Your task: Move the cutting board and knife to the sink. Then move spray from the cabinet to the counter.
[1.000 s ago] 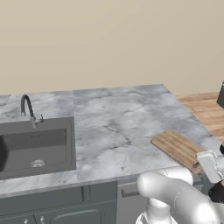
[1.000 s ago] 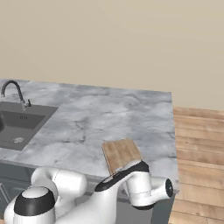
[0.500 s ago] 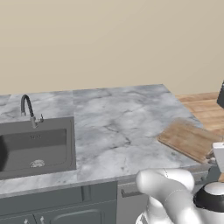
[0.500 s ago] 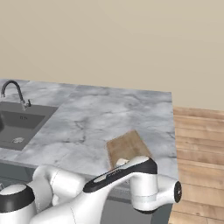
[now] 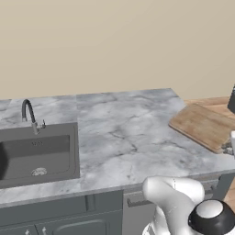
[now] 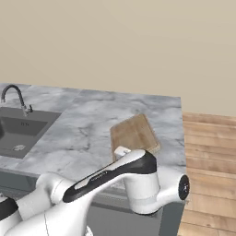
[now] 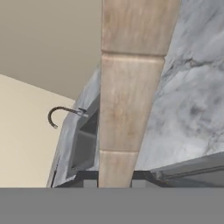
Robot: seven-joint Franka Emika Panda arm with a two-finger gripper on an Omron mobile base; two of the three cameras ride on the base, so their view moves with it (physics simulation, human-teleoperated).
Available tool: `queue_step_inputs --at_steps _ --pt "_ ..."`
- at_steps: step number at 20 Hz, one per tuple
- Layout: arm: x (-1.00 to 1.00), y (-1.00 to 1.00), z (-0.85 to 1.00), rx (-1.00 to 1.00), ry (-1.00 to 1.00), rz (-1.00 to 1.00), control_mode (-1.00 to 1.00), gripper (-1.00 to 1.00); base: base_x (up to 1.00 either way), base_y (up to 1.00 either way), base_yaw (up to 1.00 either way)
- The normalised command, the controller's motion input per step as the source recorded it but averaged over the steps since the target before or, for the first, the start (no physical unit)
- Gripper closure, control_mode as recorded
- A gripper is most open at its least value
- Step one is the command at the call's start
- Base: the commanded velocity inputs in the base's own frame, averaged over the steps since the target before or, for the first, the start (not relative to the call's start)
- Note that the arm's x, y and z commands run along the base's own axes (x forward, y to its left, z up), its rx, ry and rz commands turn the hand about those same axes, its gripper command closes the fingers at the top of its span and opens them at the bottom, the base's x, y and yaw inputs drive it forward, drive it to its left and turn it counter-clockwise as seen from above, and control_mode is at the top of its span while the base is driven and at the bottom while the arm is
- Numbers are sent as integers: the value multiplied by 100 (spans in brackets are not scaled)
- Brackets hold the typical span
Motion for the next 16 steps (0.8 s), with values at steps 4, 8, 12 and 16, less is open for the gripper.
queue_step_inputs --at_steps 4,8,12,16 --pt "7 36 100 -1 1 -3 -100 100 0 0 0" --pt "21 57 97 -14 17 -9 -100 100 0 0 0" --pt "14 42 64 -21 20 -15 -100 100 0 0 0" --pt "6 36 14 -24 10 -16 -100 100 0 0 0"
